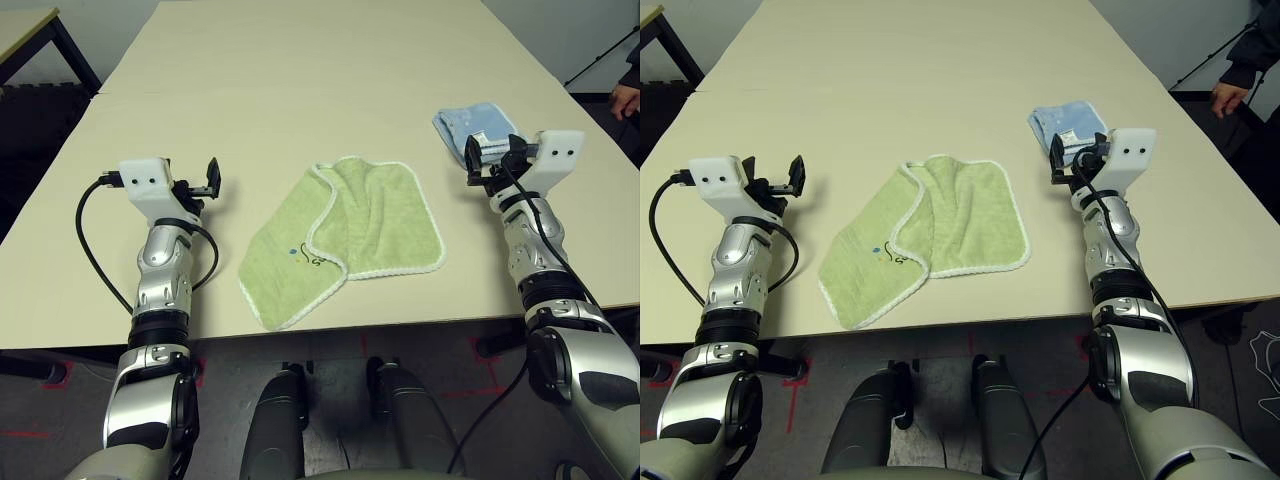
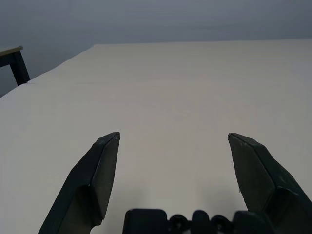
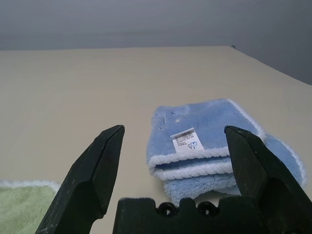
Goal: Fold the towel and set it aside.
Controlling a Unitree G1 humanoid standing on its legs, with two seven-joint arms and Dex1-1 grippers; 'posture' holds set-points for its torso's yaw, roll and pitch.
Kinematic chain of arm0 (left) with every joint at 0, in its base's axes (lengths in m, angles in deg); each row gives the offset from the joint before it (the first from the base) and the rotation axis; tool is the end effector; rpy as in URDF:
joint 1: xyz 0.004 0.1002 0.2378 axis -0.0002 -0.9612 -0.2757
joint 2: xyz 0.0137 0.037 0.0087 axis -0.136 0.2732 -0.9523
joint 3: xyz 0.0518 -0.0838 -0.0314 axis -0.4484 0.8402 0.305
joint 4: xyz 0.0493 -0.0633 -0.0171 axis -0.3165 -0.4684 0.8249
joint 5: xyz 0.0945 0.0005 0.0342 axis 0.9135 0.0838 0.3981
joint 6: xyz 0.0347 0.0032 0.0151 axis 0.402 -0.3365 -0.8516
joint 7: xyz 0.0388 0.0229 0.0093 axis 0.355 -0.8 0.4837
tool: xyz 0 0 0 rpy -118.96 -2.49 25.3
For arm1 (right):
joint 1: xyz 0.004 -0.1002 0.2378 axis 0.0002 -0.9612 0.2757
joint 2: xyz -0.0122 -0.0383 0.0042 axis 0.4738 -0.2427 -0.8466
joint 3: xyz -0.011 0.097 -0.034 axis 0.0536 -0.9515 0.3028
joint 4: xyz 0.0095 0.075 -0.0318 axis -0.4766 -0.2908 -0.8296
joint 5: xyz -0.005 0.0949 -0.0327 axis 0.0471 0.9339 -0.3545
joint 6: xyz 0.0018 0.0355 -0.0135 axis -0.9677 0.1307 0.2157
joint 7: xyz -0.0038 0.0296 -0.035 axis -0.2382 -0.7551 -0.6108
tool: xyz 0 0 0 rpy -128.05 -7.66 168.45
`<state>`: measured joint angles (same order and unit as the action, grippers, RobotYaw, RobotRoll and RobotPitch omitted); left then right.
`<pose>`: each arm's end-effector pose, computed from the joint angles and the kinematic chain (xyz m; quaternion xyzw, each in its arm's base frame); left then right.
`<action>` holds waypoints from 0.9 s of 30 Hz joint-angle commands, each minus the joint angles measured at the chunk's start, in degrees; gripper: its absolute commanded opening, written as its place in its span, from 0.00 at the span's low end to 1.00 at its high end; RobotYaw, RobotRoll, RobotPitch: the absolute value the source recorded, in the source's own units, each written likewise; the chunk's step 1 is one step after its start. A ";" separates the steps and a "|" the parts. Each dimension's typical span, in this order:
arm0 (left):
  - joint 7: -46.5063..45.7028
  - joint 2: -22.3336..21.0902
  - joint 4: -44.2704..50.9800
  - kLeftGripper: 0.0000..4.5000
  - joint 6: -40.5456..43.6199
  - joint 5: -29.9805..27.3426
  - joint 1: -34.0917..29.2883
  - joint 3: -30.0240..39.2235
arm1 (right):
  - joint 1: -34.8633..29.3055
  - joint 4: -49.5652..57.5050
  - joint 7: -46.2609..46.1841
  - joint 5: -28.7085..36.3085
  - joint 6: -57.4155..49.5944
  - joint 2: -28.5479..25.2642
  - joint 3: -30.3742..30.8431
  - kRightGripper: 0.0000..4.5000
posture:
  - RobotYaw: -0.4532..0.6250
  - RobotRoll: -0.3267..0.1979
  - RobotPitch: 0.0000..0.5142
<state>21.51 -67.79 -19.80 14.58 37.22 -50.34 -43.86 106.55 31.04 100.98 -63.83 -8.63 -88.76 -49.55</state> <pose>0.2946 0.2594 0.1160 0.0326 -0.1364 0.0440 0.9891 0.3282 -0.2366 0.1211 0.0138 -0.1536 0.0176 0.9879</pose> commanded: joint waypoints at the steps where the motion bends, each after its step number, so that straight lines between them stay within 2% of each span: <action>1: 0.76 -0.47 0.58 1.00 0.93 0.02 -0.58 -0.39 | -0.25 0.94 -0.47 -0.04 -0.71 -0.04 0.15 0.99 | 0.41 0.62 0.32; 7: 1.79 -0.30 0.52 1.00 1.00 -0.04 -0.53 -0.72 | -0.64 1.34 -0.66 0.02 -0.95 -0.03 0.11 0.99 | 0.41 0.62 0.32; 12: 6.59 -2.13 0.27 1.00 2.04 -0.34 -0.37 -1.87 | -0.80 1.67 -0.66 -0.02 -1.16 0.13 0.24 0.99 | 0.42 0.62 0.32; 21: 28.19 -8.84 2.61 1.00 12.54 -6.63 1.55 -4.88 | -0.47 1.52 1.47 -0.37 -2.04 0.32 1.30 0.99 | 0.44 0.62 0.33; 27: 40.63 -11.80 6.07 1.00 17.00 -8.08 0.93 -8.58 | 4.00 -2.96 9.82 -0.90 -6.54 -1.36 3.96 0.99 | 0.45 0.62 0.32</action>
<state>58.71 -79.05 -15.03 30.03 29.62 -48.59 -50.51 109.24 29.74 107.93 -64.22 -12.96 -89.26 -46.83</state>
